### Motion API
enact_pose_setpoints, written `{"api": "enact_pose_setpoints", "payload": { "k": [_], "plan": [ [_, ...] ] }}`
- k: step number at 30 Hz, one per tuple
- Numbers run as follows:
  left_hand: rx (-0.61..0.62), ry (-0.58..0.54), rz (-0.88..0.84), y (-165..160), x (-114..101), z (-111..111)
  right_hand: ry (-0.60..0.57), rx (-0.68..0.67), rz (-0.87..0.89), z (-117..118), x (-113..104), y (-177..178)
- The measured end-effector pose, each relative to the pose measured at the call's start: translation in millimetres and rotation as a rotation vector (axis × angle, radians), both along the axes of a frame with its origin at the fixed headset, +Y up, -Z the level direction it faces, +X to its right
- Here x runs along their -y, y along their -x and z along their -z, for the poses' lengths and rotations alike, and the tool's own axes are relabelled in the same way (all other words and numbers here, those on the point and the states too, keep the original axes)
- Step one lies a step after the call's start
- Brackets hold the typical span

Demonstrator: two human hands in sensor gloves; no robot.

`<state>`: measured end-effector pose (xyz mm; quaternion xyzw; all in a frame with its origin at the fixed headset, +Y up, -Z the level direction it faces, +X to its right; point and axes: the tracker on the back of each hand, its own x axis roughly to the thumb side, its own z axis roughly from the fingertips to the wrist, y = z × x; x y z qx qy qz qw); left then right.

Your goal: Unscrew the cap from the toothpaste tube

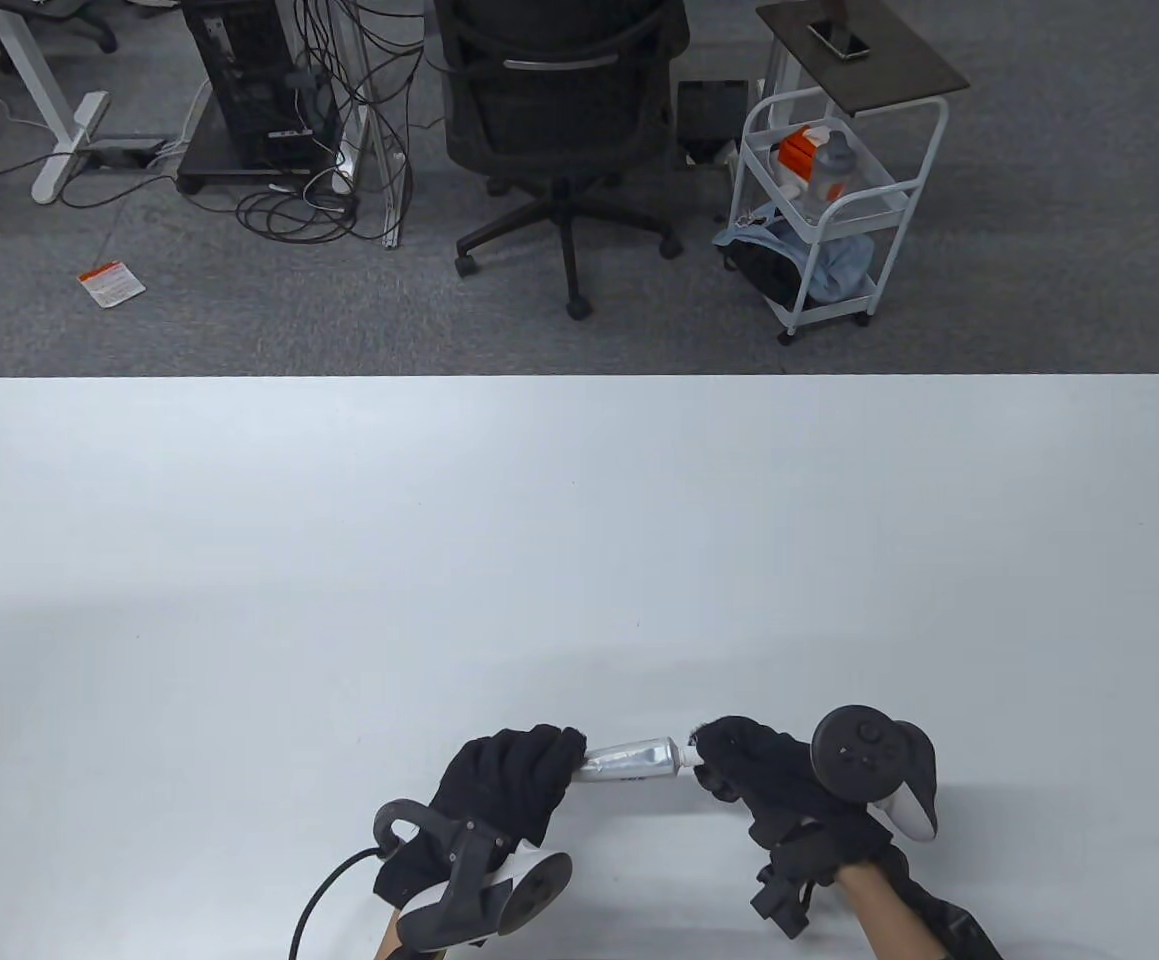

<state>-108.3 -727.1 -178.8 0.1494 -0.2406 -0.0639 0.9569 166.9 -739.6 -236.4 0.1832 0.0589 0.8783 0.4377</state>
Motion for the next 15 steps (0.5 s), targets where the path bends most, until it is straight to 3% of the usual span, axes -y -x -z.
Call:
{"api": "enact_pose_setpoints", "payload": {
  "k": [6, 10, 15],
  "plan": [
    [-0.001, 0.004, -0.006, 1, 0, 0, -0.062, -0.066, -0.014, -3, -8, 3],
    [-0.017, -0.005, 0.016, 1, 0, 1, -0.084, -0.042, -0.045, -5, -6, 5],
    [-0.018, -0.009, 0.016, 2, 0, 1, 0.010, 0.025, -0.018, -1, 2, -2]
  ]
}}
